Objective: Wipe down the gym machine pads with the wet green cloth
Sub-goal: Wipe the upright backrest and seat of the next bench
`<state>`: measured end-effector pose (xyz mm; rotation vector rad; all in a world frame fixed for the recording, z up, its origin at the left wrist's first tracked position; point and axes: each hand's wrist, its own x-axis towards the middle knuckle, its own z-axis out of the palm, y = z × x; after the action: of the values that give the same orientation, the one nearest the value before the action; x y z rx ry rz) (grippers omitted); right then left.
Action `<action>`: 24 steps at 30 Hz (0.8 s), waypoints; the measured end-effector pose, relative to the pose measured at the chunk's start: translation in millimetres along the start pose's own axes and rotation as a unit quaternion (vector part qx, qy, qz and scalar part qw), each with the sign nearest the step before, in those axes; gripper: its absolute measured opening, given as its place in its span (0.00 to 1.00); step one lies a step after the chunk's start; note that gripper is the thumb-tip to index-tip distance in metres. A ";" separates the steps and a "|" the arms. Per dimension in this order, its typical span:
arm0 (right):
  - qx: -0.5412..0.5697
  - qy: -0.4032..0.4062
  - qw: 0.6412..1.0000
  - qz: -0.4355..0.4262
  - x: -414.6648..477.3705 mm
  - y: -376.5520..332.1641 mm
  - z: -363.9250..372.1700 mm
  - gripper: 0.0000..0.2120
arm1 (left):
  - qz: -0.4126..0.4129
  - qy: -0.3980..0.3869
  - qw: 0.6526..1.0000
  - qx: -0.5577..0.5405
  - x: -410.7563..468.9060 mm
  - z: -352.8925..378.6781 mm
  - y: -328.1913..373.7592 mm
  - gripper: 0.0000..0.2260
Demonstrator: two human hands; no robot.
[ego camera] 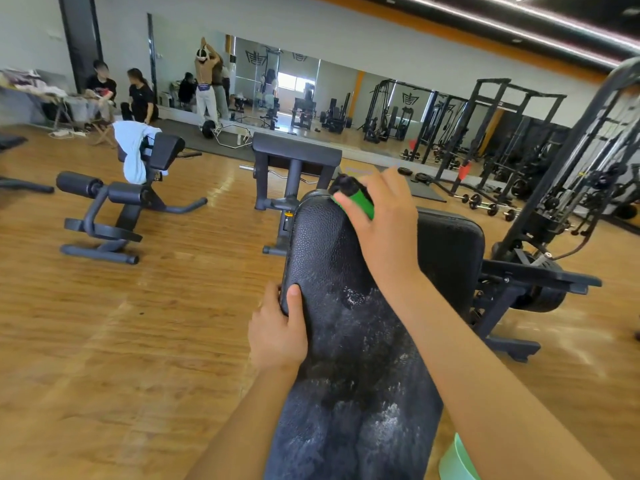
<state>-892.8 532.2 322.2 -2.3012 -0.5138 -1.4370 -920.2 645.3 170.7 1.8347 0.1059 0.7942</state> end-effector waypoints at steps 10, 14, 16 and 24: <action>0.012 -0.104 0.988 -0.115 -60.2 -2.5 -6.9 0.14 | -0.008 -0.006 1.000 -0.001 -2.6 -2.2 2.8 0.22; 0.000 -0.072 0.992 -0.103 -41.7 -1.9 -7.2 0.13 | -0.005 0.001 1.000 -0.006 -1.3 0.4 -1.4 0.30; 0.004 -0.042 0.996 -0.076 -22.3 -6.0 -5.1 0.13 | -0.003 0.000 1.000 0.002 0.2 1.2 -2.9 0.33; 0.012 -0.044 0.997 -0.064 -0.1 -24.5 14.7 0.12 | -0.015 -0.021 1.000 -0.004 -0.1 -2.2 0.7 0.29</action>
<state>-893.6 560.6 319.1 -2.3580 -0.7123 -1.3844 -921.8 646.8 171.7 1.8375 0.1041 0.7334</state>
